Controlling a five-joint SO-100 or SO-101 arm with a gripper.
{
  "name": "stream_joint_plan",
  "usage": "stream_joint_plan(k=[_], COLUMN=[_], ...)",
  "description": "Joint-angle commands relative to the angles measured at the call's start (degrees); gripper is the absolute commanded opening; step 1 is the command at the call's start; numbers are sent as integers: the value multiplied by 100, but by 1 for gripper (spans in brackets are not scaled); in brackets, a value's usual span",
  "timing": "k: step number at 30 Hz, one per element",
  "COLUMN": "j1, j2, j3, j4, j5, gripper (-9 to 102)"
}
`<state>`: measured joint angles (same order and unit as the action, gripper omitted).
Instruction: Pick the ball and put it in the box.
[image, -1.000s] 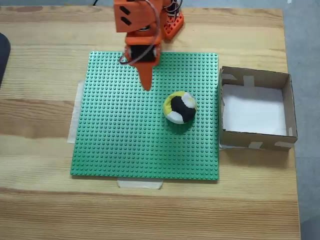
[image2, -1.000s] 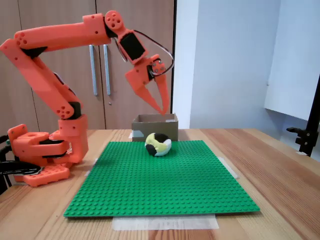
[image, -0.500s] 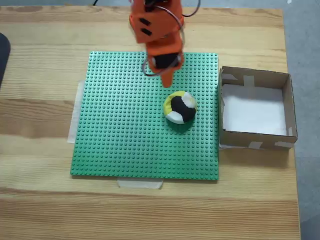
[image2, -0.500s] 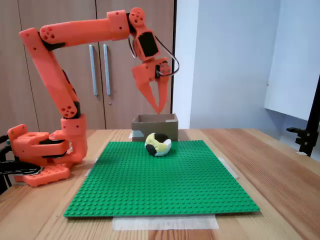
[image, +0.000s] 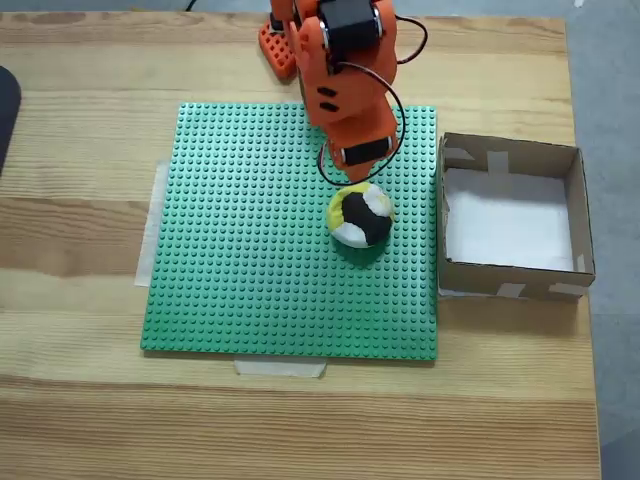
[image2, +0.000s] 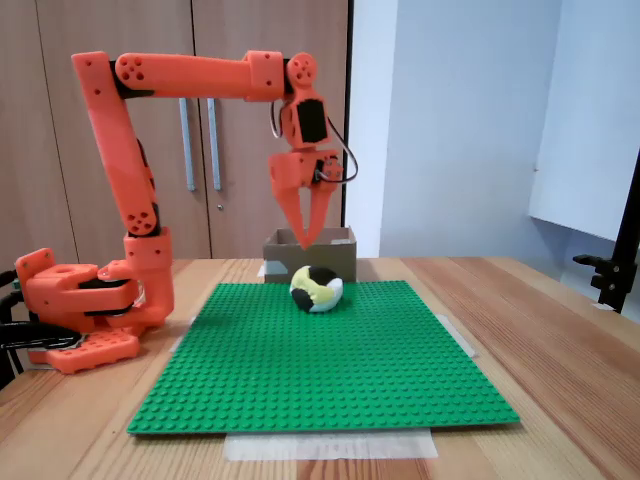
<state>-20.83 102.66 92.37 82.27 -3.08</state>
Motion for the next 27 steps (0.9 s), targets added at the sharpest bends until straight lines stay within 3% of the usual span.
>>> stream_joint_plan(k=[1, 6, 15, 22, 27], j1=[-44, -44, 9, 62, 88], j2=[-18, -18, 9, 79, 88], j3=[-9, 325, 659, 1143, 1248], j4=[-114, -272, -264, -527, -712], j5=[35, -9, 9, 18, 18], gripper=[4, 13, 38, 46, 44])
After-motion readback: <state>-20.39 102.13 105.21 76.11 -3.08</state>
